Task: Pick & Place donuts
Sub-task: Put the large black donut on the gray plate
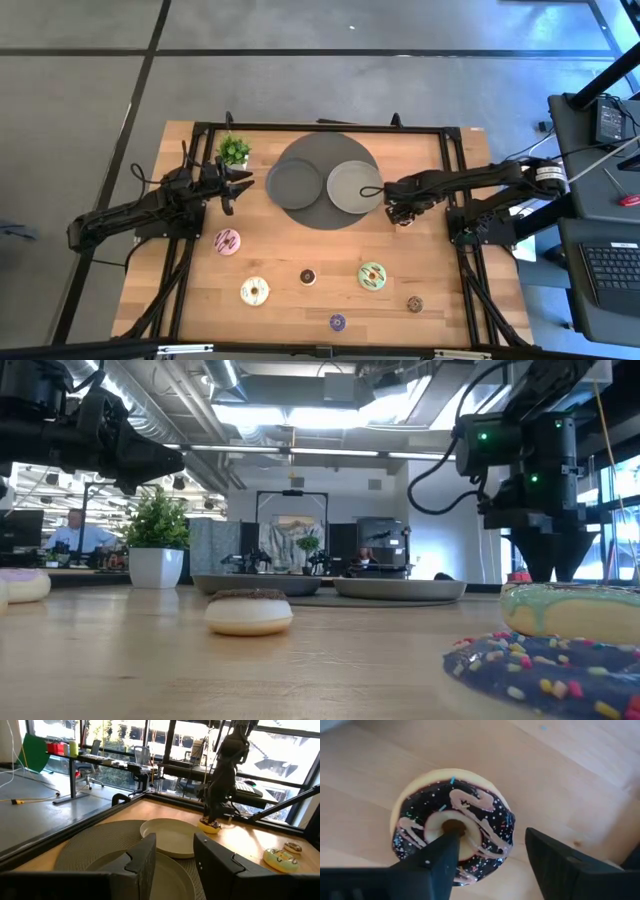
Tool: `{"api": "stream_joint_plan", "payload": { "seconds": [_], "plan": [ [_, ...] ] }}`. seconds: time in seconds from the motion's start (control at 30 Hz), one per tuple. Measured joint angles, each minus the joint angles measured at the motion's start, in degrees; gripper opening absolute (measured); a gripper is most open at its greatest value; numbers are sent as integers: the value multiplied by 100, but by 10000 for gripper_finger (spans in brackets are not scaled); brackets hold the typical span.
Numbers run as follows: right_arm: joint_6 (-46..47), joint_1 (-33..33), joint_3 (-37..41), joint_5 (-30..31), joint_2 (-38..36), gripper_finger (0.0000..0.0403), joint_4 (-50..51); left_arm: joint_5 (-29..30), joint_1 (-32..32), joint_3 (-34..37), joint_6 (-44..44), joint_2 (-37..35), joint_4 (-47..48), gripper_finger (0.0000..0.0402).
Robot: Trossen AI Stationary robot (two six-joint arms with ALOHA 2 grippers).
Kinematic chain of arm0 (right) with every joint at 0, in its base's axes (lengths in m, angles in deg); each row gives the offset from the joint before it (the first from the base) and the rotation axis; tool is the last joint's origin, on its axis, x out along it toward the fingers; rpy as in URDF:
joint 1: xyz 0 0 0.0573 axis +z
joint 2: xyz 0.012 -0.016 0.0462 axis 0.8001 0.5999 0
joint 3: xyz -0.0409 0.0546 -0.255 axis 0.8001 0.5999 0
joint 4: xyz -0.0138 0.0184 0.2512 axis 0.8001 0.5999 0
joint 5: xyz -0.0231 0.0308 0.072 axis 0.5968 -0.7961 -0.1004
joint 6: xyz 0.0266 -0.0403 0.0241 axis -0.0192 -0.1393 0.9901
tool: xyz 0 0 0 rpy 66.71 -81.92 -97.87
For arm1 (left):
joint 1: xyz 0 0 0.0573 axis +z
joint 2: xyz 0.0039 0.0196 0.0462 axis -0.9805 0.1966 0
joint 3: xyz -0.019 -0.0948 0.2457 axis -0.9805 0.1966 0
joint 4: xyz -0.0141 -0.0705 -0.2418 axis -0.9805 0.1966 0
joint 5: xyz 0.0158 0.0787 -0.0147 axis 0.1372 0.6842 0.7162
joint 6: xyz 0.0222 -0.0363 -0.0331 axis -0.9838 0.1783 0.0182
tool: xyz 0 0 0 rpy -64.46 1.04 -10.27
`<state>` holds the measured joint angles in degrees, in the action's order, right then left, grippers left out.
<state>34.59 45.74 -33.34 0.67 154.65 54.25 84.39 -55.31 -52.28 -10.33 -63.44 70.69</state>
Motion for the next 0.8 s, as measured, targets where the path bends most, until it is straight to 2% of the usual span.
{"api": "stream_joint_plan", "payload": {
  "seconds": [0.23, 0.47, 0.67, 0.8],
  "plan": [
    [-20, 0, 0, -39, 167, 165, -10, 0, 0, 0, -3, 0, 0, 128],
    [-188, 0, -43, -42, 22, 106, 221, 2, 0, 0, -4, 0, 0, 127],
    [-303, 0, -301, -44, -359, 59, 574, 2, 0, 0, 1, 0, 0, 128],
    [-588, -6, -796, -24, -566, 38, 429, 2, 0, 0, -2, 0, 0, 128]
  ]
}}
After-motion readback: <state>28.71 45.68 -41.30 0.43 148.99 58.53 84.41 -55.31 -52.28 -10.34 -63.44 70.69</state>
